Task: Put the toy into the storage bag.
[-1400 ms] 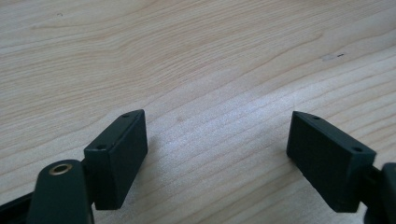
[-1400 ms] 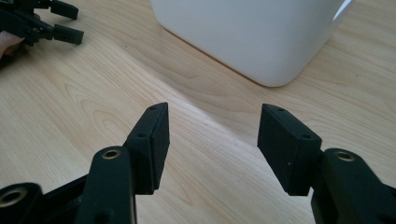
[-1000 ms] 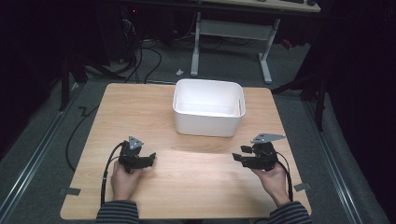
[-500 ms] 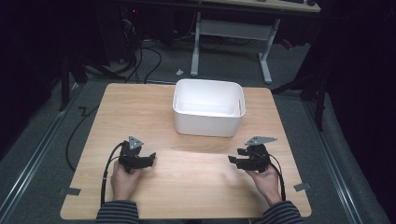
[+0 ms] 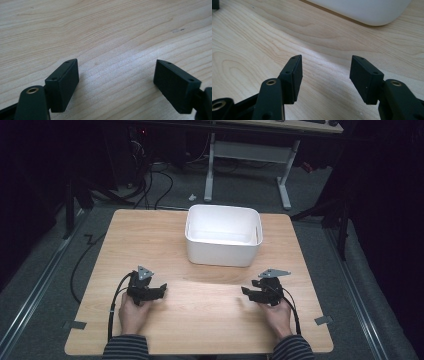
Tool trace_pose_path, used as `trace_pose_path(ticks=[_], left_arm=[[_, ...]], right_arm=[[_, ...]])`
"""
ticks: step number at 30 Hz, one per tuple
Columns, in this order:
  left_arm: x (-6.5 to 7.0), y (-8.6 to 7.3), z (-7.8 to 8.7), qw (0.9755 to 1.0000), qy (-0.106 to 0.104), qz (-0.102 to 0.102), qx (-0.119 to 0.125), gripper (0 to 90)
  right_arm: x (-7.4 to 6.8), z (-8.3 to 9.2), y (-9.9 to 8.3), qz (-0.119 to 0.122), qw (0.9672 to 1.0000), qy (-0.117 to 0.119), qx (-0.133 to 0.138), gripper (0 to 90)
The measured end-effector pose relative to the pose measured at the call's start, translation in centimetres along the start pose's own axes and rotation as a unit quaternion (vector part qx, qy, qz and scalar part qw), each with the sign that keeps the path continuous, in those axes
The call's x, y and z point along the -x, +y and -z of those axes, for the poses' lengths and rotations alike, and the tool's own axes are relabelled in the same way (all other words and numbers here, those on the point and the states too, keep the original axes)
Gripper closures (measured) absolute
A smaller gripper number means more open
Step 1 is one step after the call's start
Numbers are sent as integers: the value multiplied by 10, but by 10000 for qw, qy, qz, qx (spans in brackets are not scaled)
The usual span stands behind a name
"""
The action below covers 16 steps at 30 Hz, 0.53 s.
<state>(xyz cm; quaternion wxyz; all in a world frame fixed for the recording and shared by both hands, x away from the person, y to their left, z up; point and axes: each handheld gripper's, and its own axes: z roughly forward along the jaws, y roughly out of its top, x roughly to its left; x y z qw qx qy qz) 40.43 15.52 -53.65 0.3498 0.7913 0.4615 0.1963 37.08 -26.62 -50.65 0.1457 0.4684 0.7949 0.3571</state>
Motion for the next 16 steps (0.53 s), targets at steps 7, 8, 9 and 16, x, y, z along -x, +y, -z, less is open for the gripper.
trace_pose_path(ticks=[7,8,9,16], left_arm=[[0,0,0,10000,0,0,0,206],[0,0,0,10000,0,0,0,206],[0,0,0,10000,0,1,1,206],[0,0,0,10000,3,-1,-1,206]], right_arm=[[-6,-17,-8,313,9992,-226,-67,399],[-7,-20,-10,409,9988,-272,-46,387],[-9,-22,-13,514,9980,-355,51,384],[-10,-22,-14,493,9981,-349,97,354]])
